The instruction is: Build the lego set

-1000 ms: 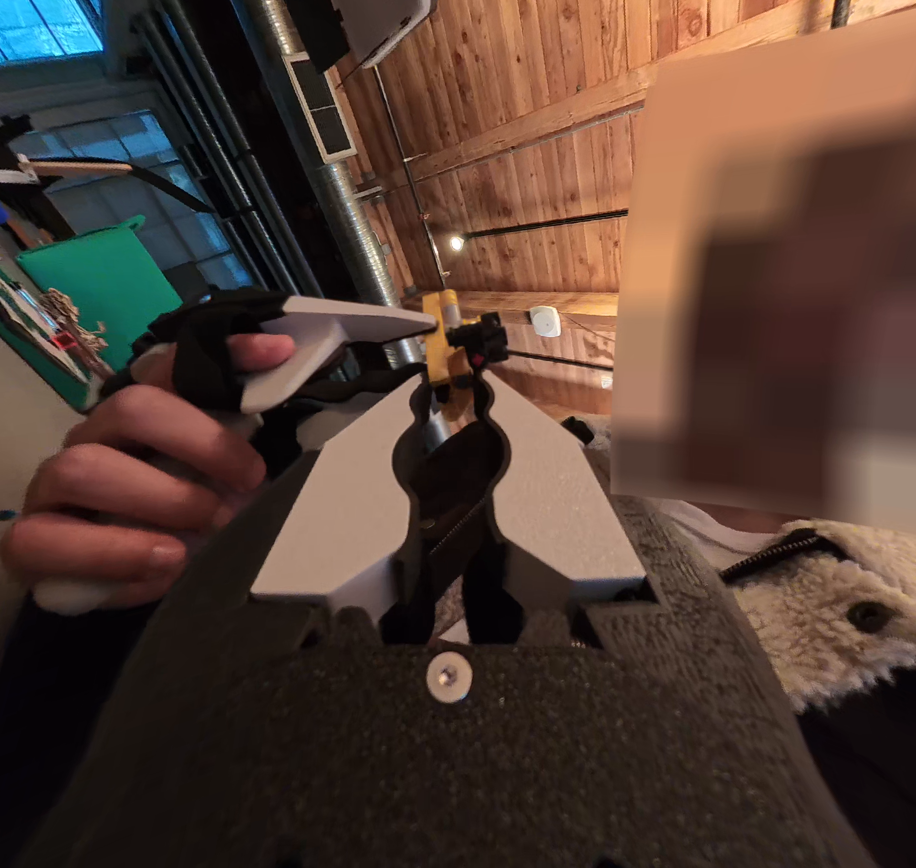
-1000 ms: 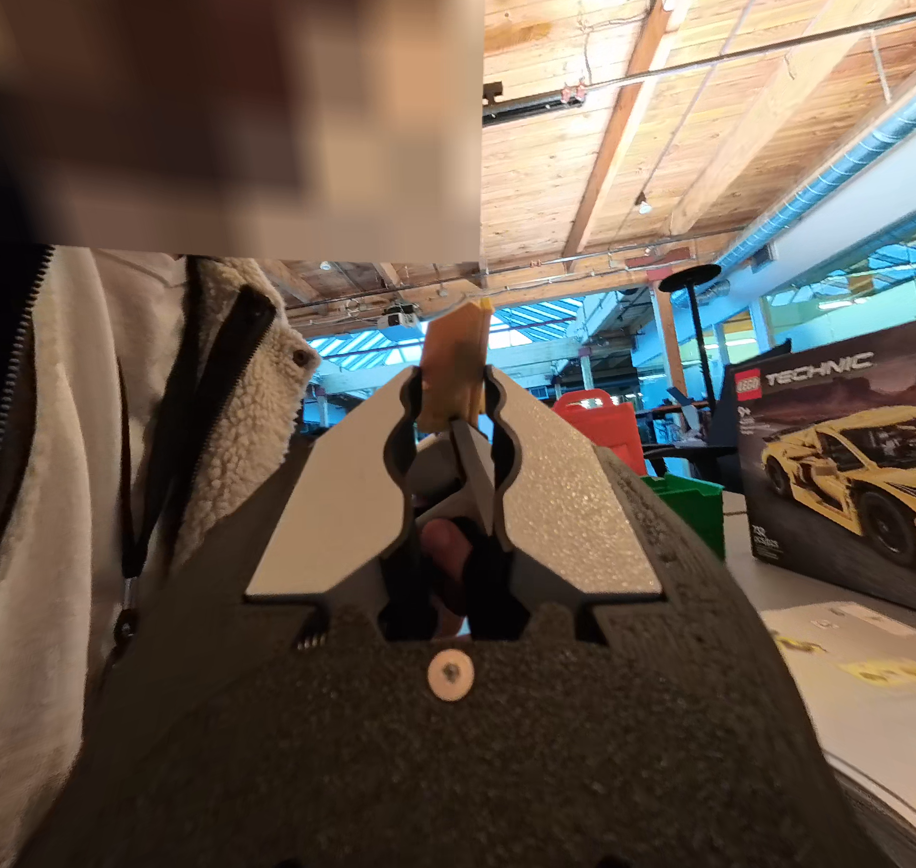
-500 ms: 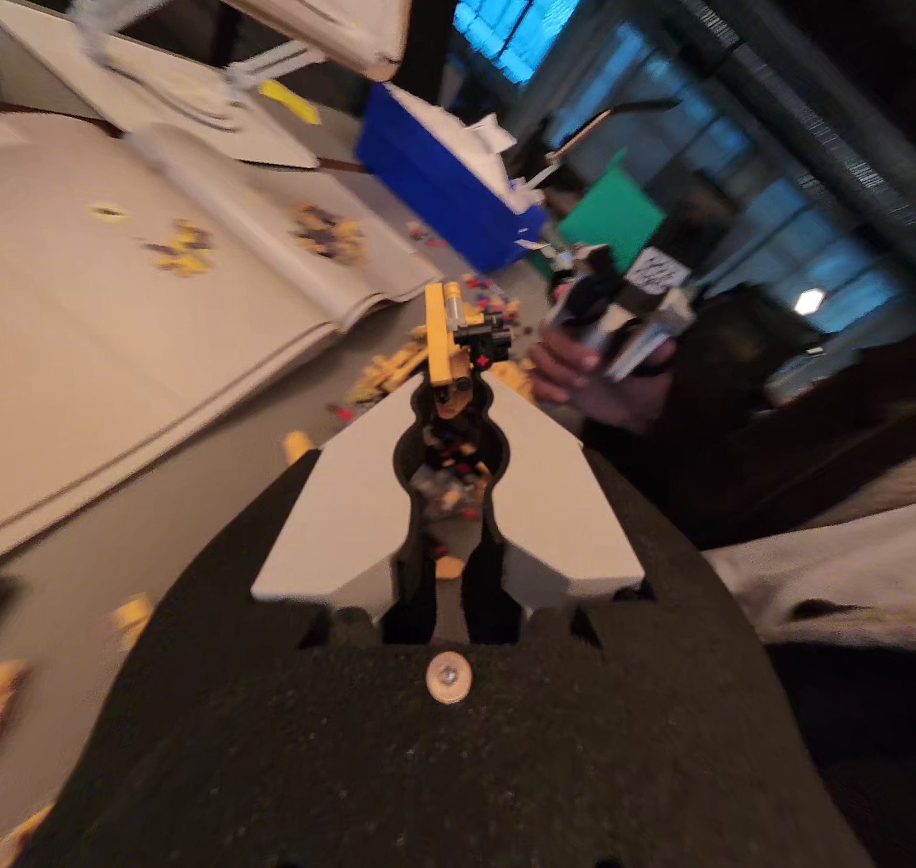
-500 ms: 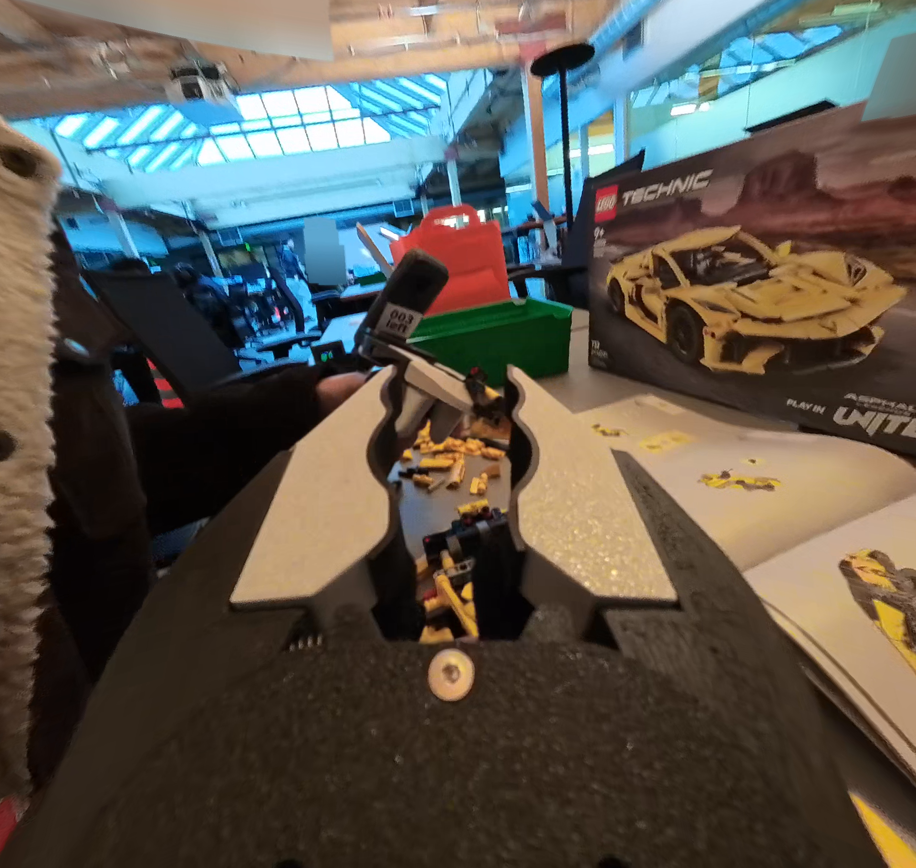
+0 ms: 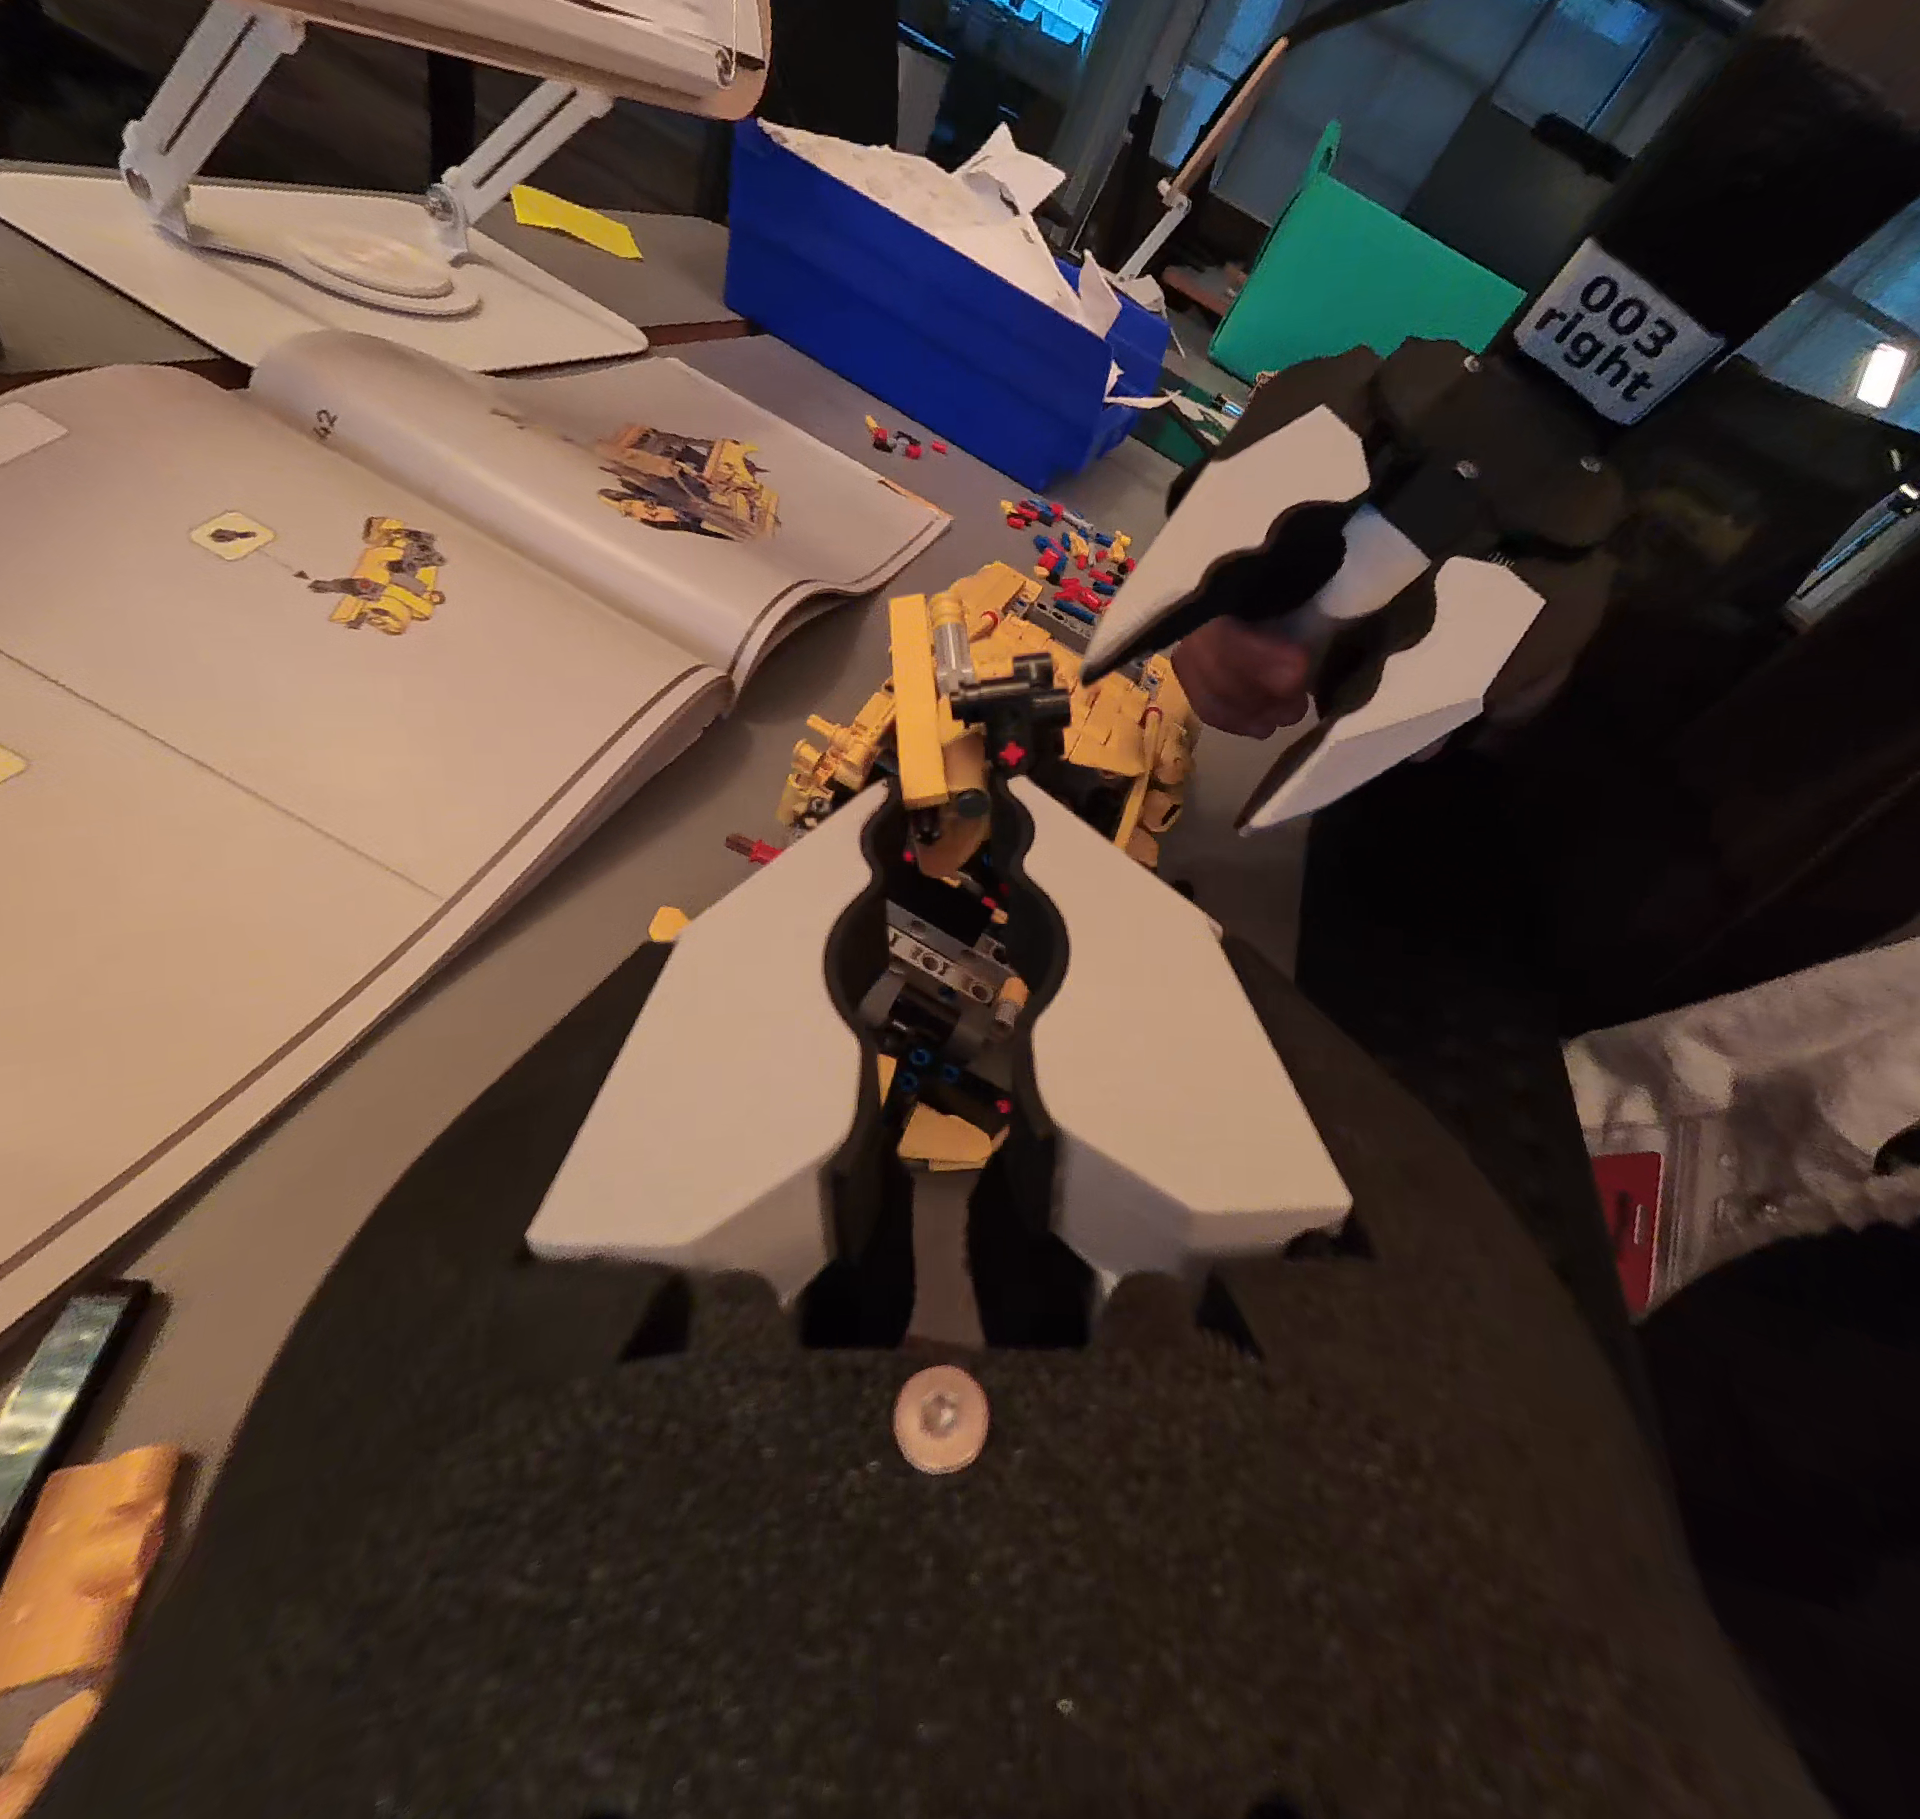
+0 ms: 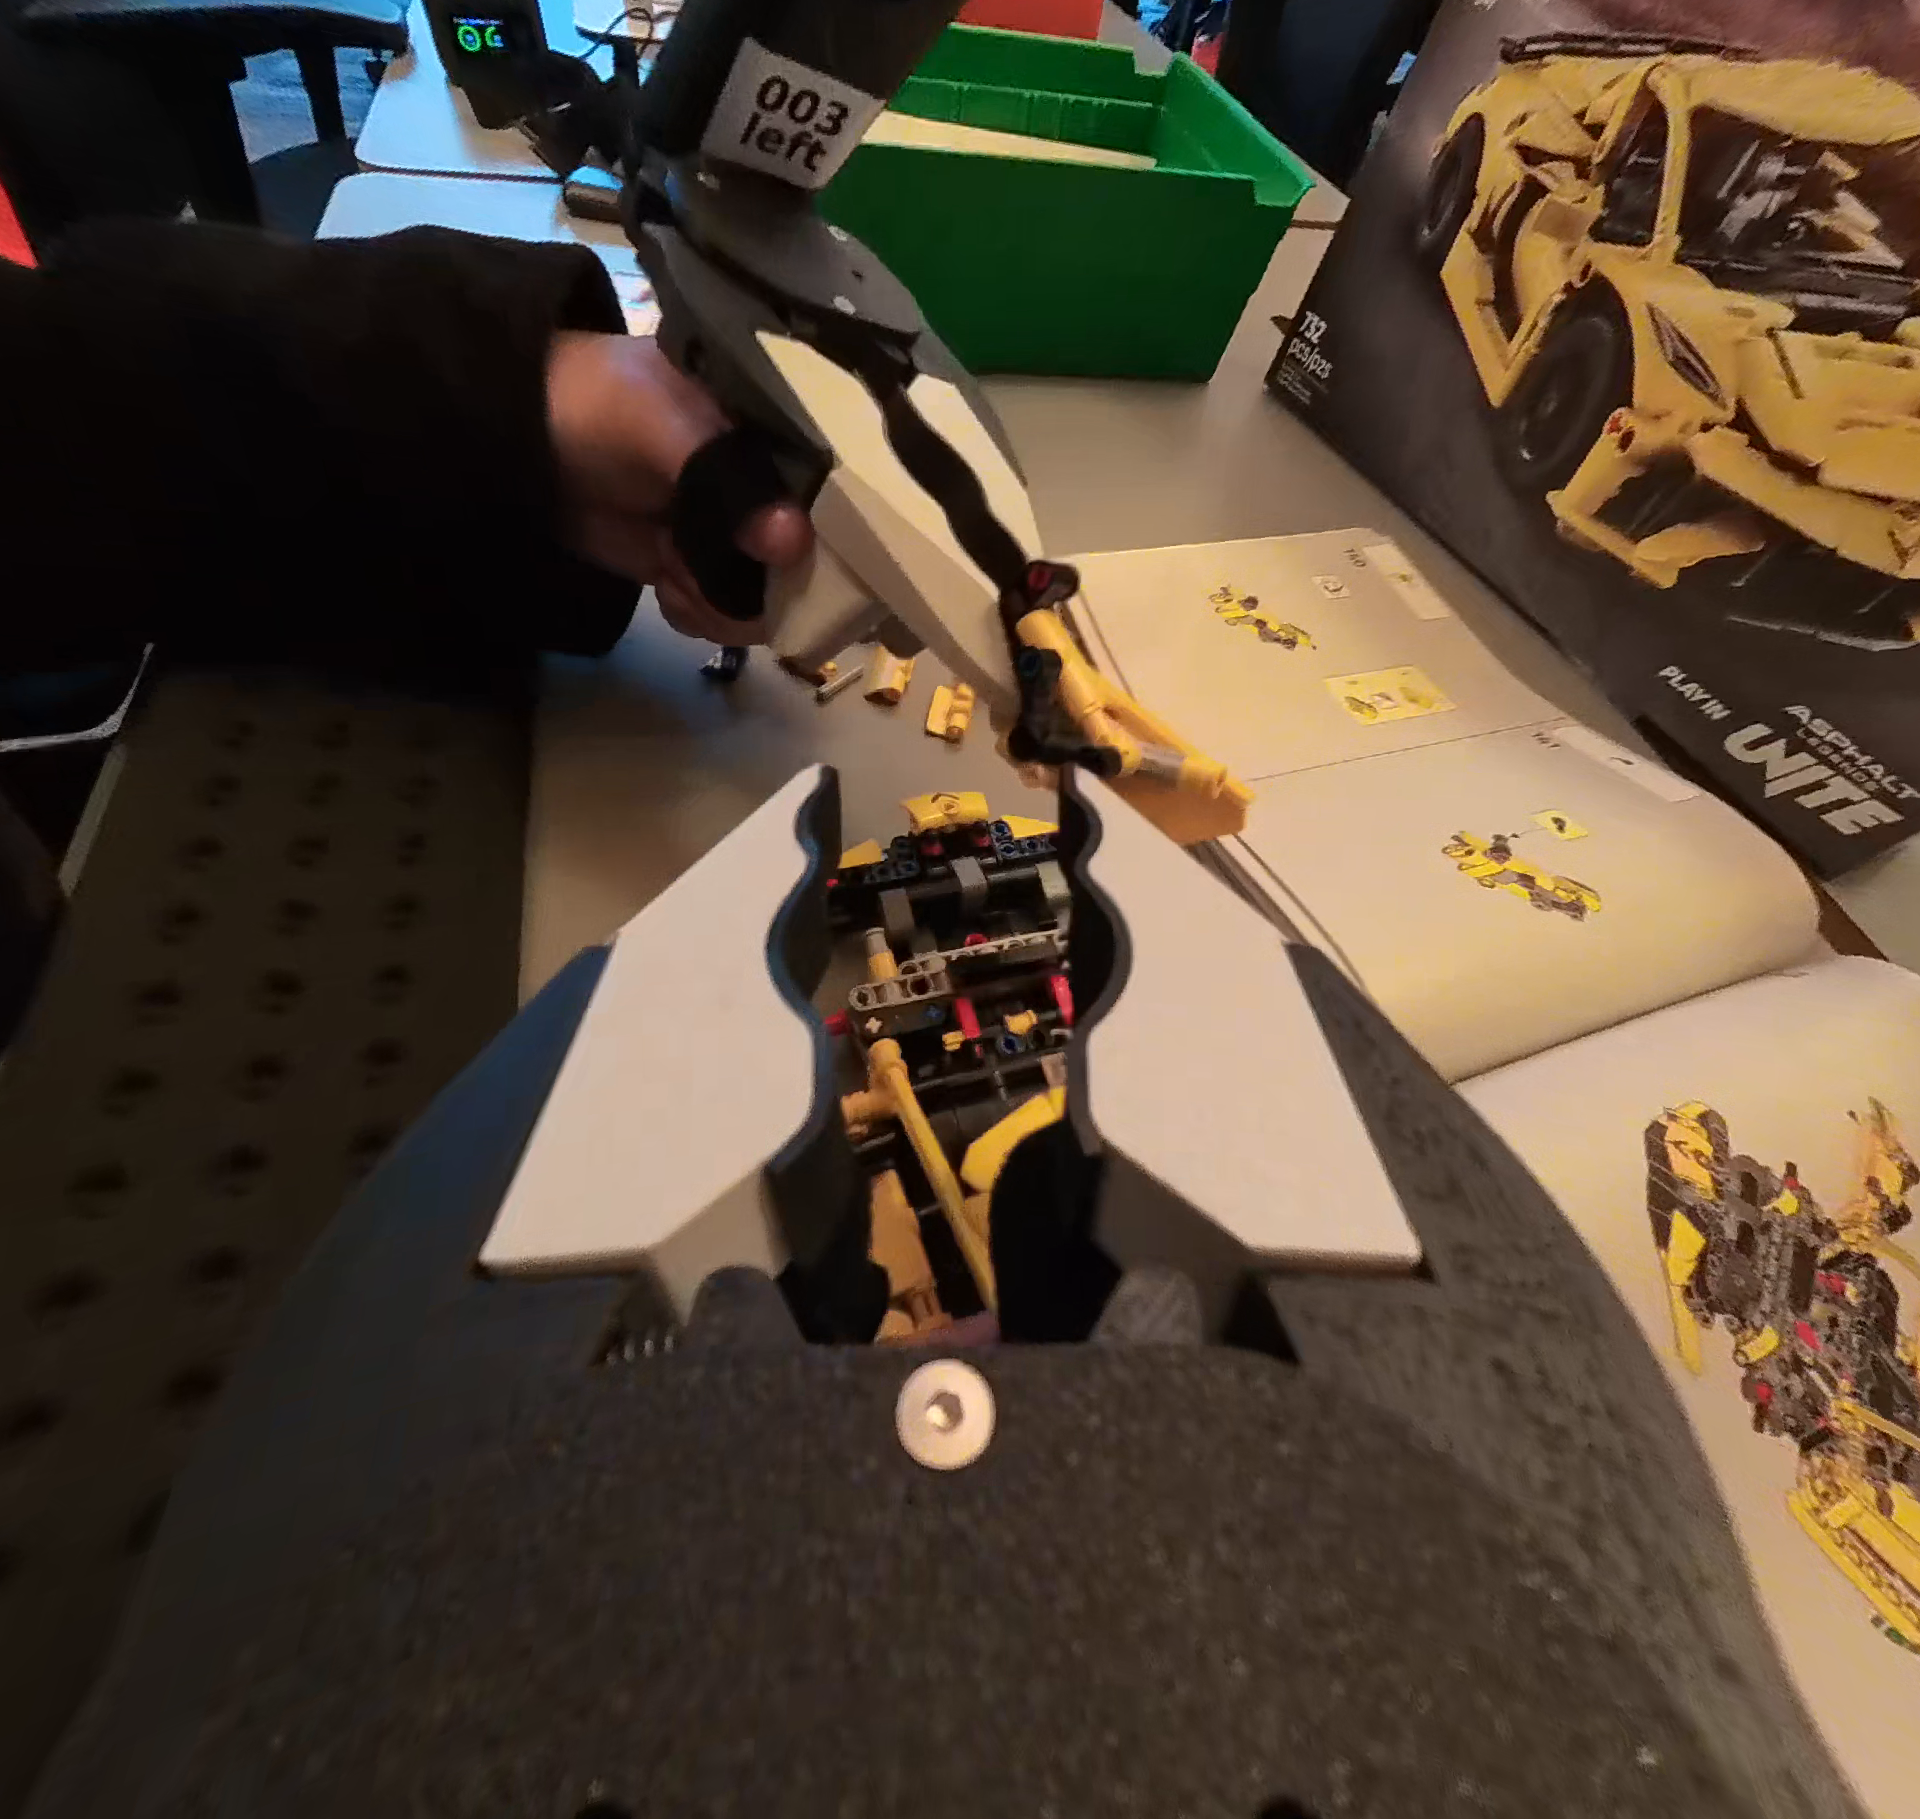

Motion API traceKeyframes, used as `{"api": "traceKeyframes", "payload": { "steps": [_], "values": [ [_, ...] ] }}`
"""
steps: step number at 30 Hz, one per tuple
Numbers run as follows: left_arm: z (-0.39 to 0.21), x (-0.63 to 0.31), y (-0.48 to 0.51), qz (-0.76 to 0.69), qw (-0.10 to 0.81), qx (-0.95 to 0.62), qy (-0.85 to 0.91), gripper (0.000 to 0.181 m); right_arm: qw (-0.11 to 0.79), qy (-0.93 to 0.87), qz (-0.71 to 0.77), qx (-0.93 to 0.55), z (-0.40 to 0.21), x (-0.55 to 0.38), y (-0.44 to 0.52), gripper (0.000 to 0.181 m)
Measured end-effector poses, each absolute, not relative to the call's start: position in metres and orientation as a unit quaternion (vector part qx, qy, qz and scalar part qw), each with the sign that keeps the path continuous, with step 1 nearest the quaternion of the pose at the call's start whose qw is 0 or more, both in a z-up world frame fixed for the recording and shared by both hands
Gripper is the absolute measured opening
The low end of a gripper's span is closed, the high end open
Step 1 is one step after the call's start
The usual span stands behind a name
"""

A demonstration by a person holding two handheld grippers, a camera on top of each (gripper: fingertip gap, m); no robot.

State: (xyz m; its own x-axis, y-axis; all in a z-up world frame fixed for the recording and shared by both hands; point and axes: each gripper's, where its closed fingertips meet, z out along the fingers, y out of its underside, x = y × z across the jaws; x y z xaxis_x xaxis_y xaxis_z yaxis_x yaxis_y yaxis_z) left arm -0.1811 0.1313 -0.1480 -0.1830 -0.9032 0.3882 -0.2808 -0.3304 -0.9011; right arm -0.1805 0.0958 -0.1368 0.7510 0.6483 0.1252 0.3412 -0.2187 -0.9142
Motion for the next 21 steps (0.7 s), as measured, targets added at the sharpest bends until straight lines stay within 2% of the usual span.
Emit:
{"api": "traceKeyframes", "payload": {
  "steps": [12,21],
  "values": [
    [-0.134,-0.185,0.131,-0.613,0.264,-0.566,0.484,0.015,0.542,-0.296,0.146,-0.773,-0.134,-0.177,0.099,0.039],
    [-0.132,-0.185,0.129,-0.626,0.252,-0.563,0.477,0.015,0.539,-0.289,0.126,-0.781,-0.136,-0.180,0.103,0.032]
  ]
}}
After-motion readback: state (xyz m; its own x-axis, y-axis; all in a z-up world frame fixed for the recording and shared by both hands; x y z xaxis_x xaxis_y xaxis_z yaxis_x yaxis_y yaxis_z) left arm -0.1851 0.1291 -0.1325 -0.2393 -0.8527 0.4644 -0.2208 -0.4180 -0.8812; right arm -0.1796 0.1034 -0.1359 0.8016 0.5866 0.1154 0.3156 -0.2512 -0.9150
